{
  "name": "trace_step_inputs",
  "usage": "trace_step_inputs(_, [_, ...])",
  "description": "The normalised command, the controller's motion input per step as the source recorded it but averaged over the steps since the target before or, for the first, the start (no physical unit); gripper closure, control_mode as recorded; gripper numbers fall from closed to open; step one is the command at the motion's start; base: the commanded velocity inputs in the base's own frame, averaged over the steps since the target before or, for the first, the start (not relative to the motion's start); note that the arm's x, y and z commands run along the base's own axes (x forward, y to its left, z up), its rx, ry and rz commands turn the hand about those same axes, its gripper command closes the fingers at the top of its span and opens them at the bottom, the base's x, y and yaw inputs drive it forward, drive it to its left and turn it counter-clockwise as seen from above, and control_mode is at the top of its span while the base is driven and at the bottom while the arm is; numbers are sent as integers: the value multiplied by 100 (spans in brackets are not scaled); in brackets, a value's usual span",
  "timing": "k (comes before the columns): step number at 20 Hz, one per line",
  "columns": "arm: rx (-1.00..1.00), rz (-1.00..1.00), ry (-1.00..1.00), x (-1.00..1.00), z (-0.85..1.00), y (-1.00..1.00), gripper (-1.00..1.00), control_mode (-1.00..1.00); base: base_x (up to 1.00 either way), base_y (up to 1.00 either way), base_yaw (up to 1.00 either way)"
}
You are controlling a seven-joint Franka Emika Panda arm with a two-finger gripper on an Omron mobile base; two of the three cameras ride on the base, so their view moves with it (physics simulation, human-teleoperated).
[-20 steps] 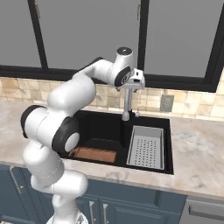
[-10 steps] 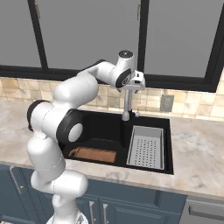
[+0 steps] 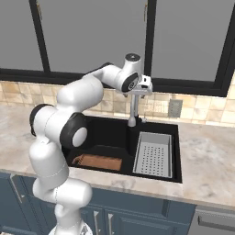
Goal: Turn on the sink faucet with hot water and rinse the cutting board for ten seconds, then turn off the faucet. Push the cutting board to reach the water if necessary.
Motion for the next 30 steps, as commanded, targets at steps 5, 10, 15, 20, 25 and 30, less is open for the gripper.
trace_step_inputs(5, [0, 0, 3, 0, -21, 19, -100, -100, 0, 0, 0])
trace_step_inputs(10, [0, 0, 0, 0, -21, 37, -100, -100, 0, 0, 0])
trace_step_inputs(15, [0, 0, 0, 1, -21, 54, -100, -100, 0, 0, 0])
trace_step_inputs(20, [0, 0, 0, 1, -15, 70, -100, -100, 0, 0, 0])
trace_step_inputs(25, [0, 0, 0, 11, -16, 83, -100, -100, 0, 0, 0])
trace_step_inputs(30, [0, 0, 0, 17, -15, 81, -100, -100, 0, 0, 0])
